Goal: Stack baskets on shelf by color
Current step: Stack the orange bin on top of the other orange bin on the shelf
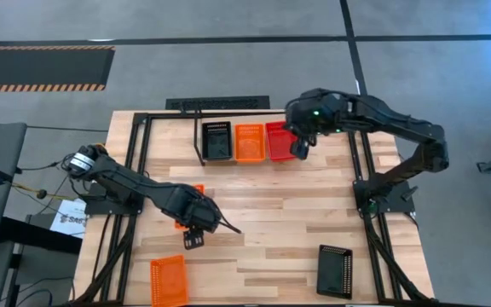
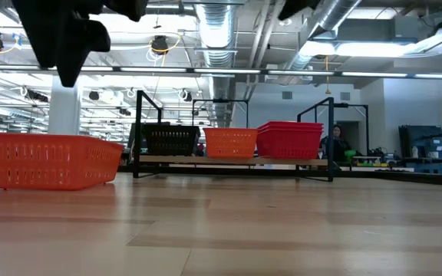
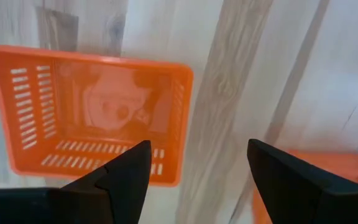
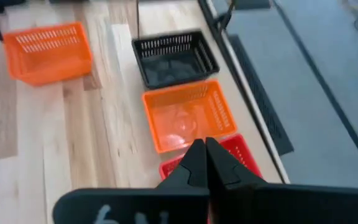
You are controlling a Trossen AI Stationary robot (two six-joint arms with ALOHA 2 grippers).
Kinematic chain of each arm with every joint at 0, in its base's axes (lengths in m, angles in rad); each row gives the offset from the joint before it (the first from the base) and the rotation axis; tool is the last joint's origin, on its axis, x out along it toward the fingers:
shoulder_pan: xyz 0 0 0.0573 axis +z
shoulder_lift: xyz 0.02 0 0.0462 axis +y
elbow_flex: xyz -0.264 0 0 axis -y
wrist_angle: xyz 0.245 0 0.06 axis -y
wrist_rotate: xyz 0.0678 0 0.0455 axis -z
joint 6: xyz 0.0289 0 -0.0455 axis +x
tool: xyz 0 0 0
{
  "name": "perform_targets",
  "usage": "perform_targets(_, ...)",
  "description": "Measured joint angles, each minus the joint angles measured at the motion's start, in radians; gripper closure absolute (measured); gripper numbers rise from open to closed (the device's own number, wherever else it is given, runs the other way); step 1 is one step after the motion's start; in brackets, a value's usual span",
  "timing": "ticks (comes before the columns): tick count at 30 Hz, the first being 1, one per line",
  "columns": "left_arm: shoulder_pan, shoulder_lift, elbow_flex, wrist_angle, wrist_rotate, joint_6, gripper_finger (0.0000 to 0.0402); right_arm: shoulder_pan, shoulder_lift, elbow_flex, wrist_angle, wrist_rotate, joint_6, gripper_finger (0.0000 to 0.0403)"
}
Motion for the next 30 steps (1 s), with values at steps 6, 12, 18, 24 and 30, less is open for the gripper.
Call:
perform_targets(6, 0.000, 0.001, 0.000, 0.076, 0.018, -0.020, 0.0150, 0.029, -0.058, 0.000, 0.044, 0.001, -0.029, 0.0401)
perform_targets(12, -0.001, 0.002, 0.000, 0.084, 0.017, -0.019, 0.0150, 0.044, -0.102, 0.000, 0.048, 0.001, -0.048, 0.0401)
perform_targets(18, -0.005, 0.059, 0.001, 0.060, -0.011, 0.067, 0.0150, 0.090, -0.144, 0.000, 0.059, -0.001, -0.055, 0.0400)
perform_targets(24, -0.004, 0.150, 0.000, -0.011, -0.019, 0.153, 0.0150, 0.124, -0.189, 0.000, 0.073, -0.002, -0.057, 0.0400)
perform_targets(30, 0.012, 0.224, 0.000, -0.024, -0.027, 0.185, 0.0150, 0.139, -0.225, 0.000, 0.086, -0.001, -0.054, 0.0400)
